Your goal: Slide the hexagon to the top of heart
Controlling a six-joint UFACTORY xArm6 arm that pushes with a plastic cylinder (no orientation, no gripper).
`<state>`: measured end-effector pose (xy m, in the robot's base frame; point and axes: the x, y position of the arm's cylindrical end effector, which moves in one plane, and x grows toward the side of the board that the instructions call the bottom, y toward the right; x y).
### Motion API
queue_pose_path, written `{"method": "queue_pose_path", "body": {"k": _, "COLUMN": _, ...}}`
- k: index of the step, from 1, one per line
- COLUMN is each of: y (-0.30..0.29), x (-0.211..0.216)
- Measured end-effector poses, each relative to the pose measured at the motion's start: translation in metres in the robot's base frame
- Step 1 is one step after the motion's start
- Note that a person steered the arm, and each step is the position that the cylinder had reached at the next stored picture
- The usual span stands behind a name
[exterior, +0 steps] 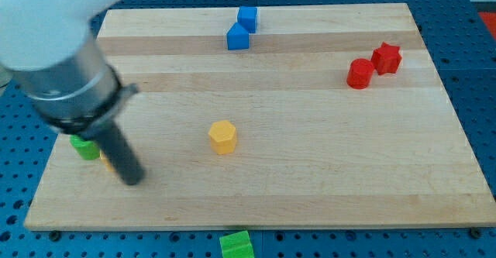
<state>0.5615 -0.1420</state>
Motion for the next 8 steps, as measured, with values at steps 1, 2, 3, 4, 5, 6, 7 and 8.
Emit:
{"method": "queue_pose_path", "body": {"k": 1, "y": 0.14, "x": -0.001}}
{"method": "queue_pose_path", "body": {"k": 2, "y": 0.195, "x": -0.026}}
{"method": "queue_pose_path", "body": {"k": 3, "y": 0.117, "x": -0.038}}
{"method": "queue_pose_path", "body": {"k": 4, "y": 0.071, "x": -0.038}}
{"method": "queue_pose_path", "body": {"k": 5, "y": 0.136, "x": -0.038}}
{"method": "queue_pose_path", "body": {"k": 6, "y": 0.064, "x": -0.049}}
{"method": "queue_pose_path", "body": {"k": 7, "y": -0.001, "x": -0.051}}
{"method": "queue_pose_path", "body": {"k": 8, "y": 0.068, "x": -0.053}}
